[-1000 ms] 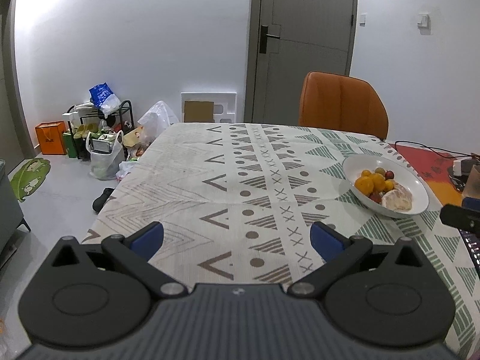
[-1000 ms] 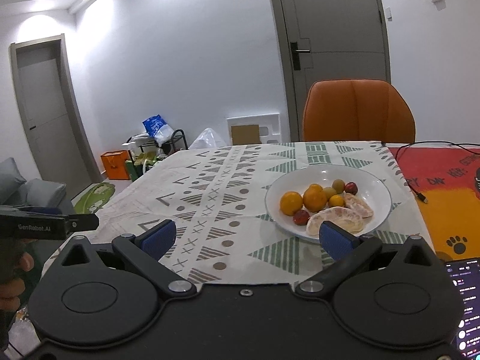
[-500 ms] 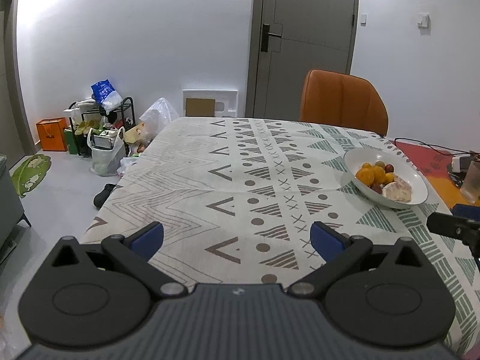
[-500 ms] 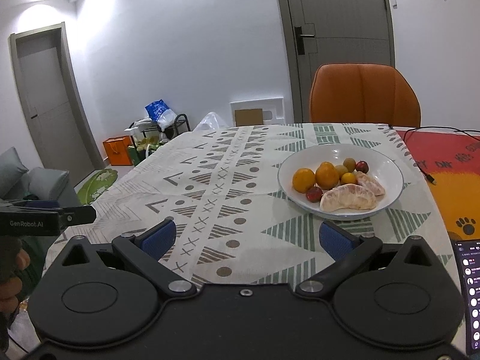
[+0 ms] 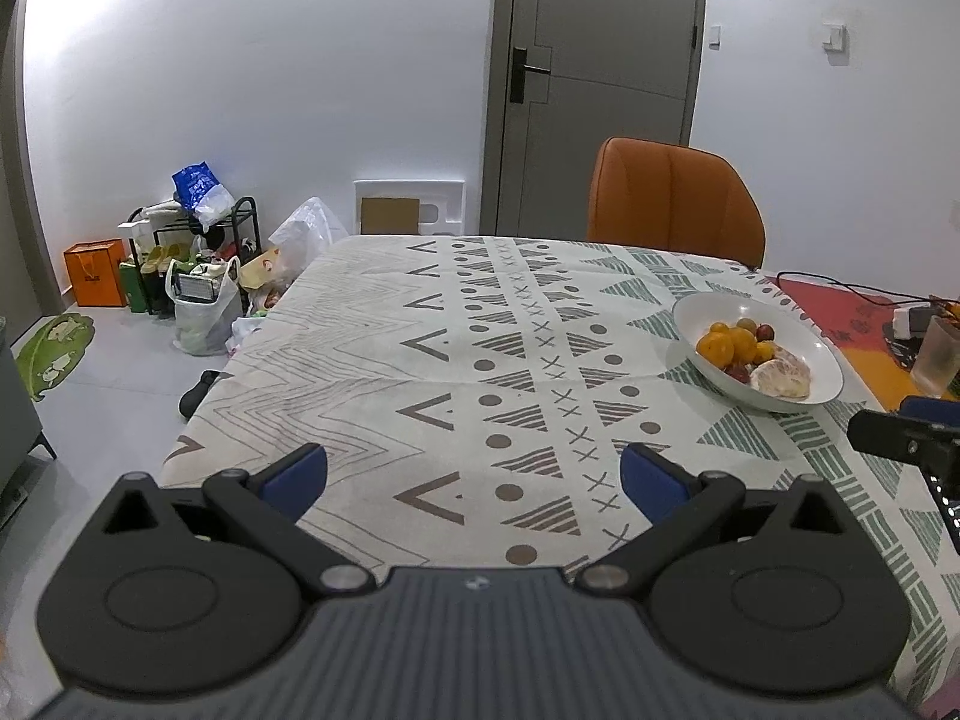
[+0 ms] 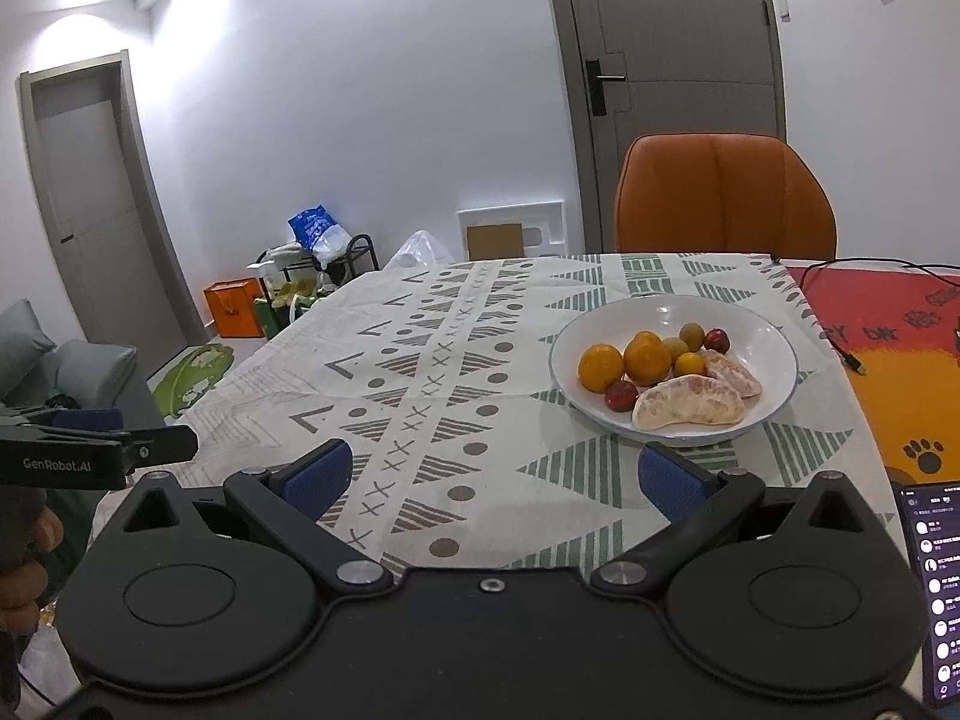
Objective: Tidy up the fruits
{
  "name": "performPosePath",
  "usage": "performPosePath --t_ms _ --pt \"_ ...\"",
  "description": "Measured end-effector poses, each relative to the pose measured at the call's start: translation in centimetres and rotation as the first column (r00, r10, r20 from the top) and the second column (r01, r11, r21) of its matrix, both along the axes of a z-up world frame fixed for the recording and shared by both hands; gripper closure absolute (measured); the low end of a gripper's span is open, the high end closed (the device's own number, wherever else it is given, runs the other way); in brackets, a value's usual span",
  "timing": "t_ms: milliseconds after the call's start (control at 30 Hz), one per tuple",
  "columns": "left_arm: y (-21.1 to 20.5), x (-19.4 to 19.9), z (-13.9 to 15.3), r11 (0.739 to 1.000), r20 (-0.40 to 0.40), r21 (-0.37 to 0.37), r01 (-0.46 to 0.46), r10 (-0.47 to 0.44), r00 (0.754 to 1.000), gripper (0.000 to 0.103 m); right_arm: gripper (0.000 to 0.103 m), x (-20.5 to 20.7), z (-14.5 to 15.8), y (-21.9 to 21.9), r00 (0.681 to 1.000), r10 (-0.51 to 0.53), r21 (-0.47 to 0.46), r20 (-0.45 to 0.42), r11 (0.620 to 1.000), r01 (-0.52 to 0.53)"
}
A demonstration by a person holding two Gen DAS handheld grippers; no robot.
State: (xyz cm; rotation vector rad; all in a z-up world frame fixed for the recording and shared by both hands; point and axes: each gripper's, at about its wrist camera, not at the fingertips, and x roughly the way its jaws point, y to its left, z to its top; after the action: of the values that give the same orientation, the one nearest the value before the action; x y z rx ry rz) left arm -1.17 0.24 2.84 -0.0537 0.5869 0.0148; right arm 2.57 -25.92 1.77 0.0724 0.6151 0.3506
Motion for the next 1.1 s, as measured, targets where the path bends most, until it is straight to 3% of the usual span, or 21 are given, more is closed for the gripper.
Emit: performPosePath --t_ms 1100 --pt "0.08 0.27 0.14 1.0 -0.016 0.001 0.003 -0.003 1.0 0.0 0.0 0.42 -0.07 0.28 1.0 0.004 -0.007 -0.013 1.0 -0.004"
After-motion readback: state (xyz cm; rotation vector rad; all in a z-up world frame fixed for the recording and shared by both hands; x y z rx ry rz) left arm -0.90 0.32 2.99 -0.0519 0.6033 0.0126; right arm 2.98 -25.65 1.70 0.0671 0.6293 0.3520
